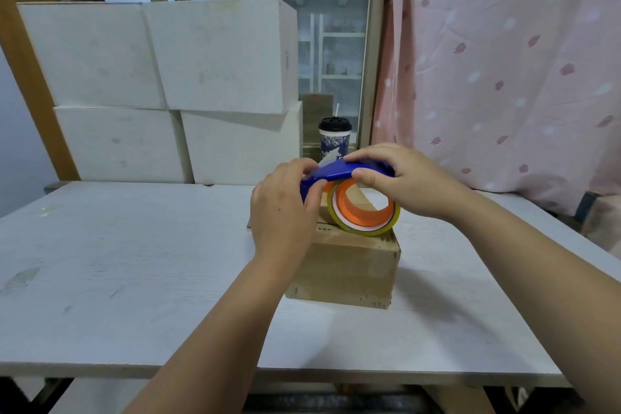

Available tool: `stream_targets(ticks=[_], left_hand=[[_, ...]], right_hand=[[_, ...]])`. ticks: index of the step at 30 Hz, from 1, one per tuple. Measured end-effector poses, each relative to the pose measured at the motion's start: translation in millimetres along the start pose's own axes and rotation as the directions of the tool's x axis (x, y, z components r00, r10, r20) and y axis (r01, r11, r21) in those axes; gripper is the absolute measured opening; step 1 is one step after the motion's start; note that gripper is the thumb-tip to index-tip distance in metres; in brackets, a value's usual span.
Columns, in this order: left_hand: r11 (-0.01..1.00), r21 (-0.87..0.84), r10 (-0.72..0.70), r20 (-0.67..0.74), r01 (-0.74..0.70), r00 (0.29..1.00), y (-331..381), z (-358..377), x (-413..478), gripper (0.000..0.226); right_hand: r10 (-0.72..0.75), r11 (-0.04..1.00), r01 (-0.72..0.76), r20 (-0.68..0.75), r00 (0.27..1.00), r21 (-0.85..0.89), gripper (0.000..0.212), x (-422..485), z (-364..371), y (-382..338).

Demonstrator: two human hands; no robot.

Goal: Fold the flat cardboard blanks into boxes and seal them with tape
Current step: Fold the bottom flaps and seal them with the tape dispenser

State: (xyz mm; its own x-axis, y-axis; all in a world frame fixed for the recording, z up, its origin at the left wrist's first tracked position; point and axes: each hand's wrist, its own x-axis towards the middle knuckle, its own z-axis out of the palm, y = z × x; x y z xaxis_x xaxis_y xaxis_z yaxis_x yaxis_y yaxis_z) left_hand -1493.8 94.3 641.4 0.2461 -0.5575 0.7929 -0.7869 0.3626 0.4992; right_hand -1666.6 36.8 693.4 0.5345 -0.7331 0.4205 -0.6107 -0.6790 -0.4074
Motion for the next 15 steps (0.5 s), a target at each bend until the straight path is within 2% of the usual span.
stream_targets(ticks=[2, 6, 10, 12, 15], left_hand=[[0.991, -0.118, -0.059, -0.016, 0.056, 0.998, 0, -3, 2, 0.014], [0.945, -0.274, -0.196, -0.038, 0.178, 0.98, 1, -9, 7, 0.015], [0.897, -0.366, -0.304, -0.107, 0.247, 0.947, -5, -18, 14, 0.018], [0.829, -0.468, -0.413, -0.144, 0.306, 0.899, -12, -24, 20, 0.021], [0.664, -0.622, -0.603, -0.119, 0.414, 0.789, -22, -31, 25, 0.02]], right_hand=[[0.01, 0.999, -0.01, 0.018, 1.0, 0.038, 0.018, -1, 0, 0], [0.027, 0.998, -0.03, 0.066, 0.997, 0.055, 0.028, -2, 0, -4], [-0.004, 0.999, 0.004, 0.02, 1.0, -0.036, 0.037, -6, 5, -4], [-0.001, 0.998, 0.002, 0.009, 1.0, -0.061, 0.044, -9, 8, -1], [-0.012, 0.999, 0.009, -0.057, 0.998, -0.05, 0.046, -13, 11, 7]])
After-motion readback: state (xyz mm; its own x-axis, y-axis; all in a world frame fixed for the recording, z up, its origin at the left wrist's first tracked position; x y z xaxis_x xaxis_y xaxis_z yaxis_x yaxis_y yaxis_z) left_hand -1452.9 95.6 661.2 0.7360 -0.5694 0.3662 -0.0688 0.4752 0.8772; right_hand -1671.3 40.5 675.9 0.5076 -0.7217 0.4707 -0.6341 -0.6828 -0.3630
